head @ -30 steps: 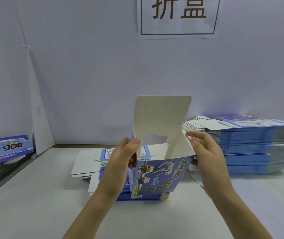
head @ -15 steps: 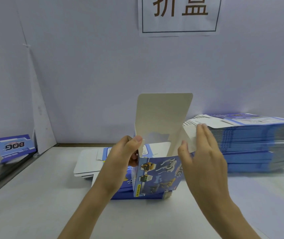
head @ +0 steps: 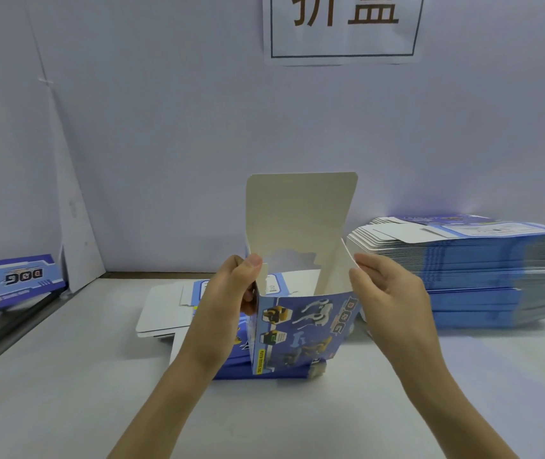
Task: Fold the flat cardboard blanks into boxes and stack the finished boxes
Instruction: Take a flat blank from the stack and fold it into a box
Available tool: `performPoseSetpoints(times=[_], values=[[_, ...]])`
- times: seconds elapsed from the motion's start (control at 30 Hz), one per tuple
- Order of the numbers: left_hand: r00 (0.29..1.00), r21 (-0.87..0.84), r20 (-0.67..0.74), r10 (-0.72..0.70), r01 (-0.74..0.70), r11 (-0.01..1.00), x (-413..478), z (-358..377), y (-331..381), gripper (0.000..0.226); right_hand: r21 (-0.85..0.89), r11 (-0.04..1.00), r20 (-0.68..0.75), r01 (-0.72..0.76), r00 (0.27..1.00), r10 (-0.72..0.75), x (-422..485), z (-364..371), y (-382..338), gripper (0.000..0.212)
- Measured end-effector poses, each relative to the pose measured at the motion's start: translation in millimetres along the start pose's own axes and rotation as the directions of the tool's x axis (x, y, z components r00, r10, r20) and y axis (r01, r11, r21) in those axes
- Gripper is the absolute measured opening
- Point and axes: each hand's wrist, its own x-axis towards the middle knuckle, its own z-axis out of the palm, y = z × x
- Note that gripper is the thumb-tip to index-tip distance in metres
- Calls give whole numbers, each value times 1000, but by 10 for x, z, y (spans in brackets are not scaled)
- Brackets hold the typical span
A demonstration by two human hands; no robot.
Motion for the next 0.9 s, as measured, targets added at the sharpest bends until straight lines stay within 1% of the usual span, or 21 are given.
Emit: performPoseSetpoints(times=[0.07, 0.1, 0.2, 0.27, 0.33, 0.4, 0.47, 0.53, 0.57, 0.63, 0.67, 0.7, 0.73, 0.77, 0.8, 0.83, 0.87, 0.9], values=[[1000, 2, 23, -19, 18, 1000, 8, -20, 7, 68, 25, 1000, -13, -1, 1000, 1, 24, -5, 21, 34], [998, 3, 48, -42, 42, 999, 14, -38, 6, 65, 28, 1000, -21, 12, 1000, -12, 31, -10, 35, 34], [986, -28, 119, -115, 119, 992, 6, -70, 44, 48, 12, 998, -37, 68, 997, -68, 28, -19, 59, 30], [986, -65, 108, -129, 136, 989, 9, -76, 38, 50, -5, 995, -48, 98, 994, -98, 25, -21, 56, 25], [987, -123, 96, -130, 142, 982, 44, -107, 16, 45, -14, 995, -42, 102, 994, -102, 42, -40, 50, 21], [985, -207, 134, -113, 139, 968, 81, -159, -38, 43, -16, 996, -24, 84, 996, -84, 85, -71, 62, 18], [986, -300, 146, -82, 123, 946, 96, -190, -117, 36, -32, 996, -15, 77, 997, -78, 106, -77, 86, 19], [986, -330, 154, -71, 119, 937, 100, -215, -249, 36, -26, 996, -20, 89, 996, -90, 97, -54, 115, 19], [982, -289, 164, -88, 134, 948, 103, -227, -291, 37, -18, 995, -22, 98, 995, -98, 89, -40, 126, 18], [967, -120, 187, -176, 200, 972, 120, -229, -295, 40, -13, 995, -20, 103, 994, -103, 89, -32, 136, 12], [962, -20, 157, -223, 229, 973, 140, -232, -260, 42, -4, 995, -15, 95, 995, -95, 99, -39, 138, 9], [969, 67, 81, -232, 227, 972, 166, -240, -220, 40, 15, 996, -4, 83, 997, -83, 106, -48, 127, 6], [983, 149, -27, -181, 183, 972, 176, -252, -173, 30, 39, 996, 12, 74, 997, -75, 108, -53, 112, 6], [988, 247, -139, -59, 93, 964, 172, -266, -126, 18, 63, 995, 33, 73, 997, -75, 97, -53, 84, 9], [974, 357, -211, 81, 0, 934, 142, -277, -55, 8, 85, 993, 53, 82, 995, -87, 83, -49, 58, 13], [952, 451, -238, 192, -67, 890, 93, -265, 33, 3, 109, 989, 66, 95, 992, -103, 59, -44, 29, 16], [937, 522, -238, 257, -100, 847, 34, -236, 102, 7, 122, 986, 72, 113, 990, -122, 35, -35, 2, 17], [932, 587, -230, 279, -96, 804, -18, -201, 134, 17, 119, 984, 73, 135, 987, -145, 4, -26, -30, 15]])
